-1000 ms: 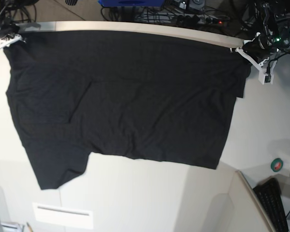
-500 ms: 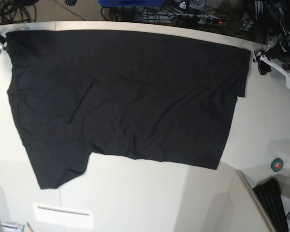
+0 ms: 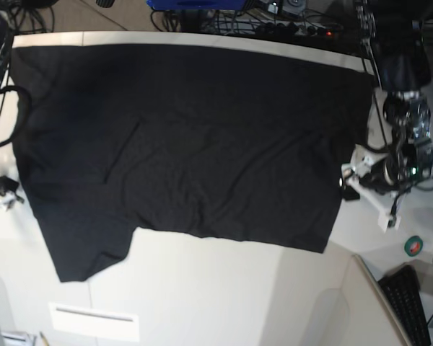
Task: Layout the t-shirt on the table in an organized manner, then fold the t-shirt properly
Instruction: 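Drag the shirt edge with both grippers toward the robot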
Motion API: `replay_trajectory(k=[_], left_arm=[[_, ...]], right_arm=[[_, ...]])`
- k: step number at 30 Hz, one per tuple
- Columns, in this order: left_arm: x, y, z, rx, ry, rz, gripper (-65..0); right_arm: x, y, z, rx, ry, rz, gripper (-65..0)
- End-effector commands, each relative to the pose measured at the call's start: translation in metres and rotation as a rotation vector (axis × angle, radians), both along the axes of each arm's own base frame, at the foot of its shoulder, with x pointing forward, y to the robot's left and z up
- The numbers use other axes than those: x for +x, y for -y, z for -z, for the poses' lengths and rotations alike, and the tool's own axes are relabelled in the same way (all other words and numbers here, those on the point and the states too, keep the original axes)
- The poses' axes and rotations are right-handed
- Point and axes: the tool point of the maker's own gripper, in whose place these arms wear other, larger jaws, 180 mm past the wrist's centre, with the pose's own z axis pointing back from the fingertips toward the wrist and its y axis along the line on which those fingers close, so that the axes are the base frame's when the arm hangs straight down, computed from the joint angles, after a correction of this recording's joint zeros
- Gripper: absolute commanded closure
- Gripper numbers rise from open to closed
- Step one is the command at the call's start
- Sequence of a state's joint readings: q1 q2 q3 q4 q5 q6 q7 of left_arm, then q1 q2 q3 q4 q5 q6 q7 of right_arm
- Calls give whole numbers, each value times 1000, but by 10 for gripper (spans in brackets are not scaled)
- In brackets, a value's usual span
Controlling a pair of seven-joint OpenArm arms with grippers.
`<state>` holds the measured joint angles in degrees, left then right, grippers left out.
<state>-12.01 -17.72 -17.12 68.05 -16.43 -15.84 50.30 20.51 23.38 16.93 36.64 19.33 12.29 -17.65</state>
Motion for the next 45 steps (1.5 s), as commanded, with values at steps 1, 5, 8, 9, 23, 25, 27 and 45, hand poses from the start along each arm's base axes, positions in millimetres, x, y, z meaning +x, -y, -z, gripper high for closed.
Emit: replay_trajectory(k=[1, 5, 8, 9, 23, 25, 27, 45], left_arm=[[23, -12, -20, 17, 57, -13, -510], [56, -2, -26, -7, 63, 7, -510], [72, 13, -24, 10, 94, 62, -510], [72, 13, -20, 18, 89, 73, -510], [72, 9, 8, 2, 75, 51, -510], [79, 10, 2, -1, 84, 50, -510], [81, 9, 3, -10, 76, 39, -510], [82, 5, 5, -11, 60, 29, -510]], right_arm=[[23, 11, -21, -32, 61, 5, -327], [40, 1, -15, -49, 77, -24, -329], [40, -4, -6, -50, 66, -30, -329], [37, -5, -3, -49, 57, -31, -329], [29, -39, 23, -36, 23, -85, -281], [31, -39, 21, -37, 42, -79, -162], [34, -38, 18, -43, 64, -76, -11], [-23, -81, -25, 103, 35, -59, 0]])
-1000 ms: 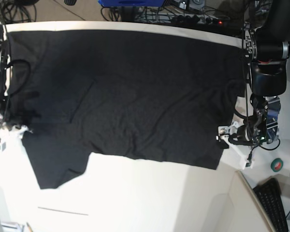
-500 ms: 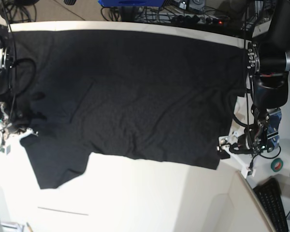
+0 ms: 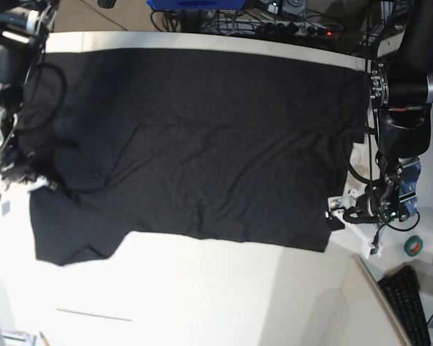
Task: Layout the t-shirt on the table in an organized manner, then fold the t-shirt properly
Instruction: 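Drag the shirt edge with both grippers toward the robot, then release the shirt and move both grippers to its hem corners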
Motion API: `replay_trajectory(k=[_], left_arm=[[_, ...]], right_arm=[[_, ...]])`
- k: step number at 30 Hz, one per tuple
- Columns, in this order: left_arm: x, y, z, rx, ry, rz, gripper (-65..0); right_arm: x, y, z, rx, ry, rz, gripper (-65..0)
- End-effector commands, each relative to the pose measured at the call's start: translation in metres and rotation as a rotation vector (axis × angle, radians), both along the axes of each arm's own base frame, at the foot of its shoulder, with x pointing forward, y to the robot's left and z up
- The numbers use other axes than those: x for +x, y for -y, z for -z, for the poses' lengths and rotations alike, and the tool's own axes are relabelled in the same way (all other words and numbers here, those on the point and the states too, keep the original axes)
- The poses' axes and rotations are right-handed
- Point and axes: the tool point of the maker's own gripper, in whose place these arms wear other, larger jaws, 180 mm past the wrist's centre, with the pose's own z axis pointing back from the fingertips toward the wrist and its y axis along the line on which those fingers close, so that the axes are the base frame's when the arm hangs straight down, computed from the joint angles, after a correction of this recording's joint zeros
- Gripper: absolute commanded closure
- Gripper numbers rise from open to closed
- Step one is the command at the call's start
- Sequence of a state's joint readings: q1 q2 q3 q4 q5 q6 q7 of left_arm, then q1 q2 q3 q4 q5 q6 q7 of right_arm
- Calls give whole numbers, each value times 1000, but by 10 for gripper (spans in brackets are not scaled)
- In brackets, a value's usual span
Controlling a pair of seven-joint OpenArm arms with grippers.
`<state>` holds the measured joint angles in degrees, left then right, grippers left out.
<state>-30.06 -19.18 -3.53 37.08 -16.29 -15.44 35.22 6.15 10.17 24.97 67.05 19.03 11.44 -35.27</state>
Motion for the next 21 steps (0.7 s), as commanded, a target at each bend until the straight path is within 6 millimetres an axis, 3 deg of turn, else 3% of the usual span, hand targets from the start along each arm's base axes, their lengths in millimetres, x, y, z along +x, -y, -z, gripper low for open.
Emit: replay_trajectory(k=[1, 4, 5, 8, 10, 14, 17, 21], left_arm=[[19, -6, -22, 12, 67, 0, -510], [18, -6, -21, 12, 64, 0, -510], [18, -6, -21, 12, 64, 0, -510], [18, -7, -21, 13, 64, -1, -510], [18, -8, -22, 14, 64, -2, -510], [17, -12, -23, 20, 64, -5, -510], [17, -12, -23, 20, 65, -5, -510], [17, -12, -23, 20, 65, -5, -510]], right_arm=[[10, 5, -18, -19, 54, -2, 0], [-7, -11, -12, 4, 1, -28, 0], [-10, -16, -12, 13, -11, -35, -57], [-13, -25, -22, 5, 14, -49, -326], [-7, -24, -38, -14, 58, -51, -416], [17, -2, -56, -11, 113, 14, -408], [40, 22, -44, 35, 81, 69, -402], [55, 46, -8, 86, 48, 156, -375]])
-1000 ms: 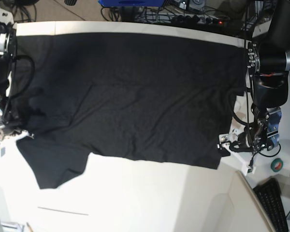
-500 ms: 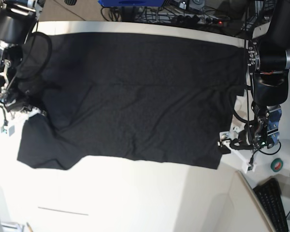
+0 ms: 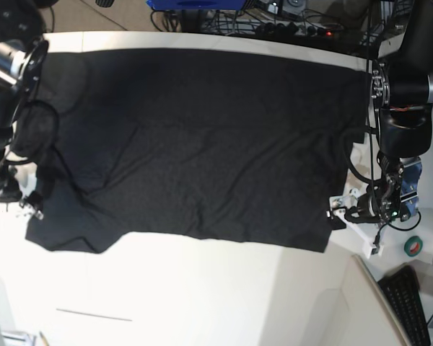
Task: Layout the t-shirt on the table in an organized manner, then fold the t-shirt properly
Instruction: 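Release the shirt and move both grippers to its hem corners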
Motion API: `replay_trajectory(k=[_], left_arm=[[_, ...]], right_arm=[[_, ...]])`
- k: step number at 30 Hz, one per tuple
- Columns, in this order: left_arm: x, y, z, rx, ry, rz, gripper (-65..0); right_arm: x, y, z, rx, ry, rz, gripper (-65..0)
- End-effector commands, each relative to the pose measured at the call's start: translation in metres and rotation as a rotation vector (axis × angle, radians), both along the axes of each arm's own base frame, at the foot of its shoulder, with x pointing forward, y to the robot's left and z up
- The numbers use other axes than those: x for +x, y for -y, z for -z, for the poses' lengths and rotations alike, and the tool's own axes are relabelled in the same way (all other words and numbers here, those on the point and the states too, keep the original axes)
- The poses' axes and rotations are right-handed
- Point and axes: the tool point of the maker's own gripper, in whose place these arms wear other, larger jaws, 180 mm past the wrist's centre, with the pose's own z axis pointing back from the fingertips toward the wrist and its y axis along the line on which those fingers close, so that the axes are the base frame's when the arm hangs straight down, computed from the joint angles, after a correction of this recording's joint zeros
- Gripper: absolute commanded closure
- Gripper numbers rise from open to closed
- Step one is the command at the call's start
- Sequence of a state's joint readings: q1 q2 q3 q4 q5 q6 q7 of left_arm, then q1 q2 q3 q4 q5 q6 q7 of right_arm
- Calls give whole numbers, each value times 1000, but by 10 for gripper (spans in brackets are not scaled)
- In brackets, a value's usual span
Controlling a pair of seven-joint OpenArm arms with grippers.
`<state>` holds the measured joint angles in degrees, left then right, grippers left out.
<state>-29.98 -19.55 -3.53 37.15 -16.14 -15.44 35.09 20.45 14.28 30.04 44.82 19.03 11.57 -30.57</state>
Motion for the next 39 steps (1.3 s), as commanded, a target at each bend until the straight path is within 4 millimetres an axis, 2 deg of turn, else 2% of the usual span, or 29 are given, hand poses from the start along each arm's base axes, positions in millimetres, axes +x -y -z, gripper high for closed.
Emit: replay_trajectory(k=[1, 4, 6, 11, 13, 18, 24, 28, 30, 35, 39], left_arm=[[18, -8, -22, 12, 64, -2, -510], [12, -10, -17, 14, 51, -5, -510], [10, -15, -17, 22, 48, -9, -510], [9, -16, -16, 23, 46, -10, -510], [8, -17, -16, 24, 46, -11, -510], [8, -17, -15, 24, 45, -11, -510], [8, -17, -15, 24, 45, -11, -510], [10, -16, -17, 23, 50, -10, -510], [11, -14, -17, 17, 49, -11, -510], [36, -2, -37, -4, 99, -4, -510], [41, 5, -33, -32, 78, -14, -510]], right_arm=[[10, 14, -6, -10, 24, 25, -366], [2, 20, 17, 11, -17, 65, -363], [-2, 14, 28, -12, -43, 28, -363], [-6, 1, 37, -34, -71, -30, -363], [-4, -12, 40, -21, -70, -46, -362], [-4, -16, 41, -17, -70, -51, -356], [-4, -15, 41, -17, -67, -46, -138], [-1, -10, 38, -30, -42, -33, -62], [3, -6, 34, -49, -7, -20, 0], [7, -6, 31, -50, 13, -14, 0], [17, -3, 13, -77, 52, -36, 0]])
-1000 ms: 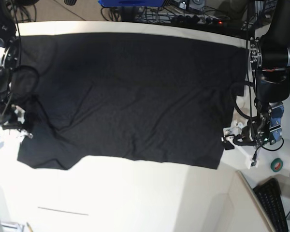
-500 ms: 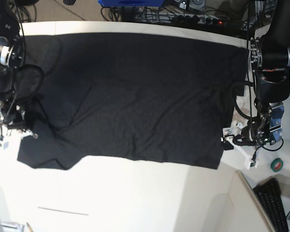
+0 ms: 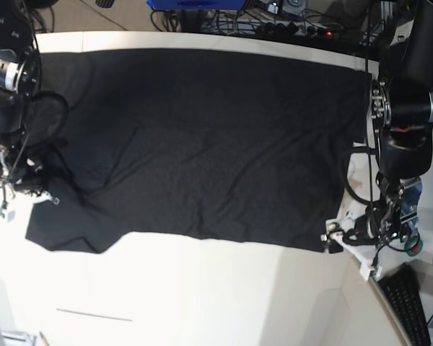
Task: Layout the t-shirt on the table in an organized manner, then fold the t-shirt properly
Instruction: 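Release the shirt and move both grippers to its hem corners, then grasp the black shirt's hem corners with both grippers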
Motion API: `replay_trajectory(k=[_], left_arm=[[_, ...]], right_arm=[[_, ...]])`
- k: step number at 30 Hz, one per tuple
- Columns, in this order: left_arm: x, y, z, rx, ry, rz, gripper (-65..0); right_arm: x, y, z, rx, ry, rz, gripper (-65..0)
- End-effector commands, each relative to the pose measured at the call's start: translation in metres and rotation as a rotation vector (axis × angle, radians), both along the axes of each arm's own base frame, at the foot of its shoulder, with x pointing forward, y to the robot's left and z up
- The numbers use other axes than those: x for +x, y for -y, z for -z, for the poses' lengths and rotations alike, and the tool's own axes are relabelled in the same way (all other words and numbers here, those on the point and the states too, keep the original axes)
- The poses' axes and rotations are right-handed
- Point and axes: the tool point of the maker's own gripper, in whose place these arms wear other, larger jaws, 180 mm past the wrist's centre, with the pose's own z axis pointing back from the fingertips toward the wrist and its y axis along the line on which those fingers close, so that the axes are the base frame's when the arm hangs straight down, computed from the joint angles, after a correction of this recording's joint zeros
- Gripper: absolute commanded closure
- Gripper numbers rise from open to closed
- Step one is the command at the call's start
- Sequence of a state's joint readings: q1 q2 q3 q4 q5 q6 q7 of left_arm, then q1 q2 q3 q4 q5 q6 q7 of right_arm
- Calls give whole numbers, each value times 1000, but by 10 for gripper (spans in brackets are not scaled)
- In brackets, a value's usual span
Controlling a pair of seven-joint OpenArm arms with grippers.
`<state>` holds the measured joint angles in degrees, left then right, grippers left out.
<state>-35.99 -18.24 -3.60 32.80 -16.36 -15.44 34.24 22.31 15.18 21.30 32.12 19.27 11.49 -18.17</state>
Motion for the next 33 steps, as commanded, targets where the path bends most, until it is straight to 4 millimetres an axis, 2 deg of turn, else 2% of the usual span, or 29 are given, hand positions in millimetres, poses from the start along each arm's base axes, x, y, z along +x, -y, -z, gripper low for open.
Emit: replay_trajectory(k=[1, 5, 8, 11, 14, 18, 20, 23, 25, 28, 29, 33], left_arm=[[5, -5, -7, 3, 15, -5, -510], [0, 2, 2, -10, -6, -1, -510], [-7, 2, 10, -9, -23, -2, -510], [-11, 2, 14, -10, -32, -2, -510], [-23, 3, 26, -14, -57, -3, -508], [-27, 10, 35, -24, -17, -8, -502], [-30, 10, 40, -30, -20, -16, -446], [-38, 11, 52, -42, -57, -27, -323], [-38, 13, 52, -45, -59, -26, -239], [-40, 16, 54, -54, -66, -26, -35], [-41, 16, 55, -56, -66, -29, 0], [-41, 16, 49, -43, -38, -15, 0]], right_arm=[[21, 16, -28, -39, 74, 2, 0], [28, 8, -57, -88, 140, -54, 0], [30, 3, -71, -104, 158, -83, 0], [29, 1, -73, -102, 148, -93, 0], [29, 1, -74, -102, 149, -93, 0], [30, 1, -75, -104, 153, -94, 0], [30, 1, -75, -104, 153, -94, 0], [30, 1, -75, -104, 153, -94, 0], [30, 1, -75, -104, 153, -94, 0], [30, 1, -75, -104, 153, -94, 0], [30, 1, -75, -104, 153, -94, 0], [29, 2, -75, -103, 153, -88, 0]])
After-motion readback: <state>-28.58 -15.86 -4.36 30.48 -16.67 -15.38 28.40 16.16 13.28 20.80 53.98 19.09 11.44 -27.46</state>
